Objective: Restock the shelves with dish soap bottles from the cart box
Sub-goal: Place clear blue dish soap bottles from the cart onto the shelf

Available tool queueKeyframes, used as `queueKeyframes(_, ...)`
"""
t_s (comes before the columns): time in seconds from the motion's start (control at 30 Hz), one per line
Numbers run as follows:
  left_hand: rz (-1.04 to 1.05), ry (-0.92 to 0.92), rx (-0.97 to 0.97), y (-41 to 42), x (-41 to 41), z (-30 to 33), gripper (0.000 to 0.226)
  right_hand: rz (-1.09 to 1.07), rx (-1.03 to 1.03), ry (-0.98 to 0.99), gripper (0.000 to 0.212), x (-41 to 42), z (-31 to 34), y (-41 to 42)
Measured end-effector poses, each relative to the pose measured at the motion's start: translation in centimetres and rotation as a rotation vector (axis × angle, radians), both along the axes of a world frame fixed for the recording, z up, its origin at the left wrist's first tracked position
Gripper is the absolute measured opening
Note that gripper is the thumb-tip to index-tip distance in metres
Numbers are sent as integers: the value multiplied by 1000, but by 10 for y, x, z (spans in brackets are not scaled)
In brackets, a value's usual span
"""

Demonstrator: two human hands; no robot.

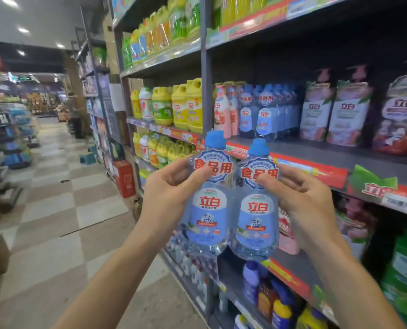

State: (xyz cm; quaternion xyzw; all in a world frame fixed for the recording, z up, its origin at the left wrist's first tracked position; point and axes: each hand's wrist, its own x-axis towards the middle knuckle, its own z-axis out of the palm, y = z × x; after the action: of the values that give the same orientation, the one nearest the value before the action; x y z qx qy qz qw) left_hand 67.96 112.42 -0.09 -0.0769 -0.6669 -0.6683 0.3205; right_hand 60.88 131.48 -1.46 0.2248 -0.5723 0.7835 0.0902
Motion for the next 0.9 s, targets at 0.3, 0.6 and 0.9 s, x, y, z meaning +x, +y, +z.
queueKeyframes(0.3,-44,117,10,-45,-154,41,62,-82,-22,127,11,-126,52,-37)
queueKeyframes(0.6,-177,213,54,-70,-275,61,37,-220,-52,186,13,-223,91,-72)
queueKeyframes(0.9,-377,288,18,-91,-390,81,44,-500,-65,177,23,-291,104,-95)
